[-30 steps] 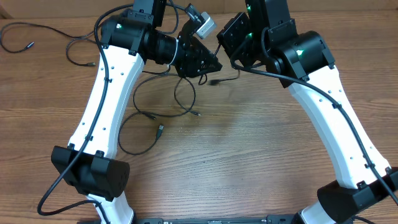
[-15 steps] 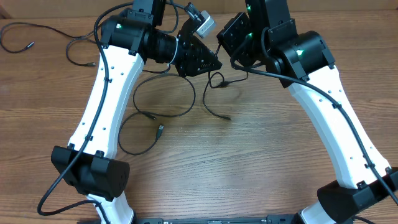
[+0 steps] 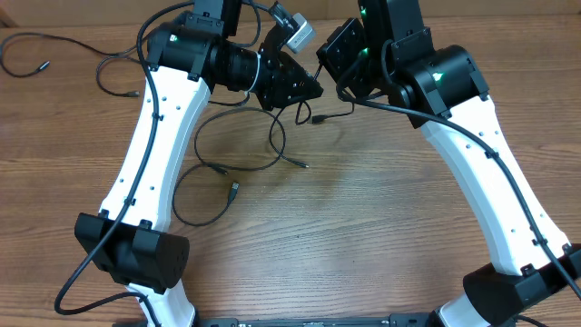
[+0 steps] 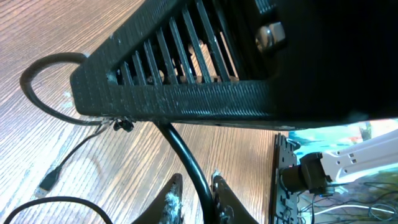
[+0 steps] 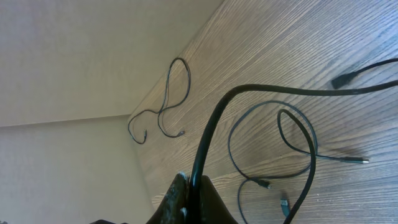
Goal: Untangle cables
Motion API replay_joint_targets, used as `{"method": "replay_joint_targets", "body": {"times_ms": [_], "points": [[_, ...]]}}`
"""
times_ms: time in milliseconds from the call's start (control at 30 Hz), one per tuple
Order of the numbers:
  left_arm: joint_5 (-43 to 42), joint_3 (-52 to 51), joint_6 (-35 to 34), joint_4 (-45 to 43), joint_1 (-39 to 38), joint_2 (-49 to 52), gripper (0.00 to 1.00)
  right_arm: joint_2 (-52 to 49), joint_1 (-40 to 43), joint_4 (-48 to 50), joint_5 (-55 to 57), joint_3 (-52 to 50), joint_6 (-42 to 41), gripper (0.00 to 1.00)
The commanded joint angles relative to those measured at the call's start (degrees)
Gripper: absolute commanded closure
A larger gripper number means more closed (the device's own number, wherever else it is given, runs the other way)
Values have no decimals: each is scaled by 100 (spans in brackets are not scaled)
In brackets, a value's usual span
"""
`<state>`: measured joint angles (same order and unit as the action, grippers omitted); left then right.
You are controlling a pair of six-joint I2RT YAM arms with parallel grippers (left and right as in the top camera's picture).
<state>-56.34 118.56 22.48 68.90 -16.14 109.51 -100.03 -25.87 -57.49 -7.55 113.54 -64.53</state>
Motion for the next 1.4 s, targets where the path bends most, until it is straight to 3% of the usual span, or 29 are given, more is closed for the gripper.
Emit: {"method": "replay_joint_targets", "body": {"times_ms": [0, 100, 433, 567, 700, 833, 967, 1067, 1167, 1233, 1267, 1367], "points": [[-2, 74, -26, -28, 9, -55, 81, 72, 7, 33, -24, 85, -15, 96], [2, 74, -26, -46, 9, -55, 74, 72, 7, 33, -24, 85, -15, 96], [212, 74, -293, -160, 9, -55, 73, 72, 7, 31, -26, 85, -15, 96], [210, 74, -323, -184, 9, -55, 80, 72, 7, 31, -24, 85, -15, 96], [210, 74, -326, -184, 9, -55, 96, 72, 7, 31, -24, 85, -15, 96], [221, 76, -466, -260, 26, -55, 96, 72, 7, 28, 83, 85, 9, 96], [236, 76, -1377, -584, 160, -55, 96, 72, 9, -101, 627, 85, 4, 93], [238, 85, -1893, -752, 332, -57, 96, 72, 13, -227, 841, 85, 70, 70], [323, 142, -2153, -911, 459, -57, 96, 72, 13, -251, 955, 85, 417, 24], [448, 289, -2302, -962, 522, -57, 96, 72, 13, -269, 966, 85, 671, 4], [444, 387, -2302, -962, 549, -57, 96, 72, 13, -291, 966, 85, 785, 0], [455, 765, -2387, -964, 616, -57, 96, 72, 13, -382, 973, 85, 1034, 0]]}}
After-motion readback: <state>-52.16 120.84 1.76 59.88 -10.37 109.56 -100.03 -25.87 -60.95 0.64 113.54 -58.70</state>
